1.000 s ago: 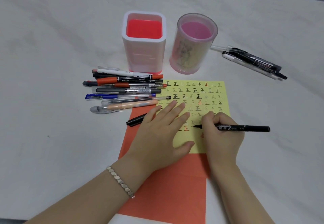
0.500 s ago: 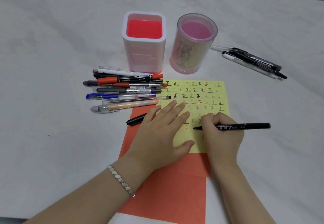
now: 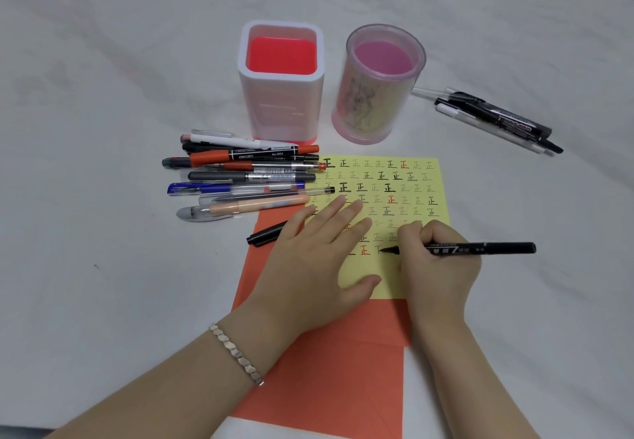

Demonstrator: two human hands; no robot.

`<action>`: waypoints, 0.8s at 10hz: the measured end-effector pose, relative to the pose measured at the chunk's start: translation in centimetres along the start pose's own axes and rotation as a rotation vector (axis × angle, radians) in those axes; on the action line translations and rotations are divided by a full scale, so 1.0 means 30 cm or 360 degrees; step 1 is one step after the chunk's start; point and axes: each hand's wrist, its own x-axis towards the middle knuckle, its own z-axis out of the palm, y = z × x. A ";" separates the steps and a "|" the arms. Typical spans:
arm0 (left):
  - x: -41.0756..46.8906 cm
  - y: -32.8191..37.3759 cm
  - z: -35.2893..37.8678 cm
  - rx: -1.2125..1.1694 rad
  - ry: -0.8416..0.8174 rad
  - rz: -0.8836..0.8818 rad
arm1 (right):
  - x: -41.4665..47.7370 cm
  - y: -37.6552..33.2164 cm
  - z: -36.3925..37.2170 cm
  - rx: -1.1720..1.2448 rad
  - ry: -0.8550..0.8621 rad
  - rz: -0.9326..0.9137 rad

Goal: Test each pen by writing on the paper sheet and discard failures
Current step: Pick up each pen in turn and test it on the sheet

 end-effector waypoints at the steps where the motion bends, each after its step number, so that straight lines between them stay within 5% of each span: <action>1: 0.000 -0.001 0.001 0.0002 -0.0003 -0.0001 | 0.001 -0.002 0.002 0.0007 -0.0009 0.0012; 8: -0.001 -0.004 0.002 -0.0004 -0.0006 0.0010 | -0.011 -0.014 0.004 -0.0011 -0.0066 -0.0049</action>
